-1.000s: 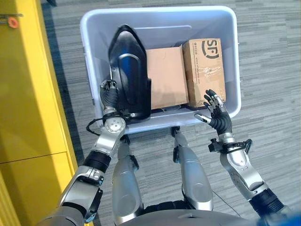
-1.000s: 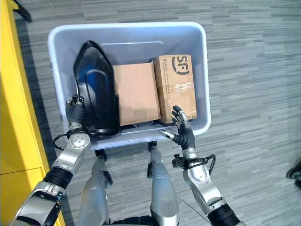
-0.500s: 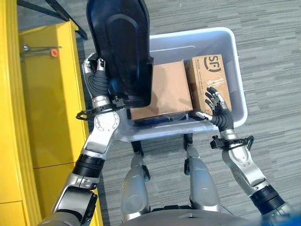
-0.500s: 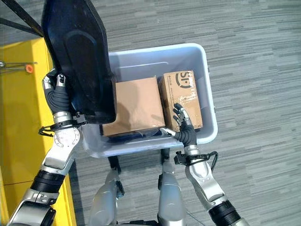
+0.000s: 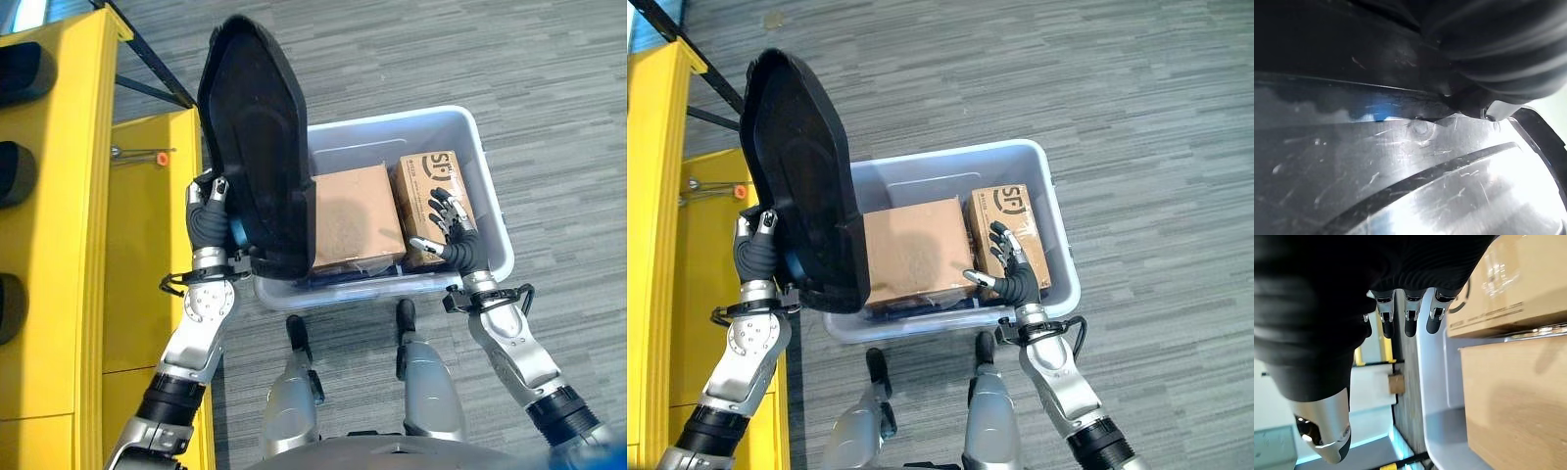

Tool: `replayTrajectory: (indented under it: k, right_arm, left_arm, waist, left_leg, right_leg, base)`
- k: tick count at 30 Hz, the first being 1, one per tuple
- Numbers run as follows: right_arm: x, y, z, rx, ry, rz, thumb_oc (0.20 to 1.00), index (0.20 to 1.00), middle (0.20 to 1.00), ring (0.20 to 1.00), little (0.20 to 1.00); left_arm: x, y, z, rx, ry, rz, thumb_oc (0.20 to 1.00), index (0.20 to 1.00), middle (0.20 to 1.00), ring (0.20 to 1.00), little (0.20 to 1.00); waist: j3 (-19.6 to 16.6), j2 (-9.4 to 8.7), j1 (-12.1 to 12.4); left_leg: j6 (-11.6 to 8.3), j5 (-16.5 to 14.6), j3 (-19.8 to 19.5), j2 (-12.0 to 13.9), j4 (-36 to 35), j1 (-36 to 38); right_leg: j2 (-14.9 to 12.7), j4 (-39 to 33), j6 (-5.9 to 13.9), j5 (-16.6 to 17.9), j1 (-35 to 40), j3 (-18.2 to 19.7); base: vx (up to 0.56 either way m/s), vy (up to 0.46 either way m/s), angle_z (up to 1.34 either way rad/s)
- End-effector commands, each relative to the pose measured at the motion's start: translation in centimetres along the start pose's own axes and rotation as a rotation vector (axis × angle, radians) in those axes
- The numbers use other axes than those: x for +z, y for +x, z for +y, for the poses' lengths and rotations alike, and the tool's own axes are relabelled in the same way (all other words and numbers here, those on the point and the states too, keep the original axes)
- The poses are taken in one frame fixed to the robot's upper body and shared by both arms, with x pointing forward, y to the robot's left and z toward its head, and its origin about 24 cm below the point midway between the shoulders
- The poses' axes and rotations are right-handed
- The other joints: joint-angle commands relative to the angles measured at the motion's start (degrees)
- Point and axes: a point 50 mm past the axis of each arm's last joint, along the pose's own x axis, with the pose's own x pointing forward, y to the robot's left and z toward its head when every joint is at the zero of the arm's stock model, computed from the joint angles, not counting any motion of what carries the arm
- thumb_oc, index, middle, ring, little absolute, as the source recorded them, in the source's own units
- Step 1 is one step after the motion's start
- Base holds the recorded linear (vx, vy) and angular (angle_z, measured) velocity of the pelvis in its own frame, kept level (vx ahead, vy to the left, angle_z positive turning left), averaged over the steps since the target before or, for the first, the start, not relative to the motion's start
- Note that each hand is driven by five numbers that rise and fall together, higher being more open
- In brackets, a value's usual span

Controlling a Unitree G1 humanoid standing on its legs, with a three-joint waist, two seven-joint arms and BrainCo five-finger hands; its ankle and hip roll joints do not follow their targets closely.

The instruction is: Move parts from the plastic box to the shelf.

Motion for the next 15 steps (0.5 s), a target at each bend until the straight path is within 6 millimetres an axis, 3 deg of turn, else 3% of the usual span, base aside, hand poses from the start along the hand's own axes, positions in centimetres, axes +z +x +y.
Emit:
replayTrajectory:
  k: [1, 2, 3, 7, 8, 9, 10, 11, 12, 14, 15]
  right_arm:
    - [0.6, 0.0, 0.7, 0.045, 0.006, -0.057, 1.000, 1.000, 1.000, 1.000, 1.000]
    - [0.4, 0.0, 0.6, 0.046, 0.002, -0.047, 1.000, 1.000, 1.000, 1.000, 1.000]
    - [0.2, -0.2, 0.2, 0.036, -0.006, -0.037, 1.000, 1.000, 1.000, 1.000, 1.000]
    - [-0.5, -1.1, -0.9, -0.010, -0.032, 0.002, 1.000, 1.000, 1.000, 1.000, 1.000]
    - [-0.9, -1.6, -1.5, -0.037, -0.040, 0.020, 1.000, 1.000, 1.000, 1.000, 1.000]
    - [-0.9, -1.6, -1.5, -0.038, -0.039, 0.021, 1.000, 1.000, 1.000, 1.000, 1.000]
    - [-1.0, -2.0, -1.7, -0.048, -0.038, 0.031, 1.000, 1.000, 1.000, 1.000, 1.000]
    - [-1.0, -2.0, -1.7, -0.048, -0.038, 0.031, 1.000, 1.000, 1.000, 1.000, 1.000]
    - [-1.5, -2.6, -2.0, -0.075, -0.022, 0.055, 1.000, 1.000, 1.000, 1.000, 1.000]
    - [-1.7, -3.0, -1.8, -0.081, 0.000, 0.066, 1.000, 1.000, 1.000, 1.000, 1.000]
    - [-1.7, -3.3, -1.8, -0.096, 0.024, 0.066, 1.000, 1.000, 1.000, 1.000, 1.000]
  left_arm:
    - [2.7, 1.3, 0.8, -0.022, -0.062, -0.155, 0.200, 0.200, 0.200, 0.200, 0.200]
    - [2.2, 1.0, 0.8, -0.027, -0.065, -0.127, 0.200, 0.200, 0.200, 0.200, 0.200]
    - [1.3, 0.4, 0.6, -0.042, -0.086, -0.077, 0.200, 0.200, 0.200, 0.200, 0.200]
    - [0.1, -0.1, -0.1, -0.073, -0.108, -0.012, 0.200, 0.200, 0.200, 0.200, 0.200]
    - [-0.3, -0.1, -0.7, -0.095, -0.119, 0.008, 0.200, 0.200, 0.200, 0.200, 0.200]
    - [-0.4, -0.1, -0.7, -0.096, -0.119, 0.009, 0.200, 0.200, 0.200, 0.200, 0.200]
    - [-0.3, -0.1, -0.9, -0.111, -0.124, 0.010, 0.200, 0.200, 0.200, 0.200, 0.200]
    - [-0.3, -0.1, -0.9, -0.111, -0.124, 0.010, 0.200, 0.200, 0.200, 0.200, 0.200]
    - [-0.2, 0.0, -1.3, -0.139, -0.139, 0.007, 0.200, 0.200, 0.200, 0.200, 0.200]
    - [0.0, 0.0, -1.5, -0.152, -0.140, -0.001, 0.200, 0.200, 0.200, 0.200, 0.200]
    - [-0.1, -0.3, -1.4, -0.163, -0.125, 0.010, 0.200, 0.200, 0.200, 0.200, 0.200]
  waist:
    - [-2.71, -1.04, 1.66]
    - [-3.06, -1.13, 1.96]
    - [-3.99, -1.09, 2.49]
    - [-4.85, -1.27, 2.28]
    - [-4.93, -2.14, 1.57]
    - [-4.80, -2.19, 1.49]
    - [-4.91, -2.38, 1.19]
    - [-4.91, -2.38, 1.19]
    - [-6.37, -2.62, 0.43]
    - [-7.58, -2.33, 0.17]
    - [-8.73, -1.43, -1.29]
  left_leg:
    - [-3.12, 5.95, -5.36, 8.60, -0.61, 3.83]
    - [-3.56, 7.59, -6.21, 8.72, -1.13, 3.55]
    - [-4.34, 11.29, -6.92, 8.93, -1.65, 1.77]
    - [-4.66, 14.58, -3.57, 8.41, -1.65, 0.20]
    - [-4.35, 12.03, -0.10, 6.86, 0.63, 1.50]
    - [-4.31, 11.76, -0.22, 6.76, 0.92, 1.53]
    - [-3.72, 8.66, 0.37, 6.05, 3.97, 1.97]
    - [-3.72, 8.66, 0.37, 6.05, 3.97, 1.97]
    - [-2.27, 0.13, 0.77, 3.07, 12.64, 4.81]
    - [-1.40, -5.56, -1.63, -0.41, 16.03, 7.32]
    - [0.73, -10.07, 0.80, -2.31, 9.59, 10.22]
  right_leg:
    - [3.07, 4.15, 0.73, -4.18, 1.74, -2.78]
    - [3.13, 4.40, 0.31, -5.13, 1.99, -3.50]
    - [2.65, 2.70, -0.28, -5.52, 3.07, -5.59]
    - [0.75, -2.86, -0.91, -5.08, 8.00, -9.94]
    - [-0.55, -6.09, -1.18, -4.58, 10.82, -11.86]
    - [-0.67, -6.17, -1.10, -4.62, 11.11, -11.95]
    - [-0.97, -7.62, -1.21, -3.57, 11.68, -13.05]
    - [-0.97, -7.62, -1.21, -3.57, 11.68, -13.05]
    - [-1.82, -11.90, -1.59, -1.23, 13.62, -16.92]
    - [-1.94, -13.79, -0.99, 0.03, 14.94, -18.85]
    - [-2.78, -13.67, 0.72, 1.87, 15.51, -20.60]
  base:
    - [-0.04, -0.233, 0.31]
    - [-0.03, -0.265, 0.47]
    - [-0.01, -0.243, 0.58]
    - [0.00, -0.141, 0.88]
    - [-0.02, -0.099, 1.08]
    - [-0.08, -0.149, 1.18]
    - [-0.06, -0.046, 1.26]
    - [-0.18, -0.121, 0.95]
    - [-0.13, -0.065, 0.78]
    - [-0.06, 0.039, 0.96]
    - [0.03, 0.197, 0.89]
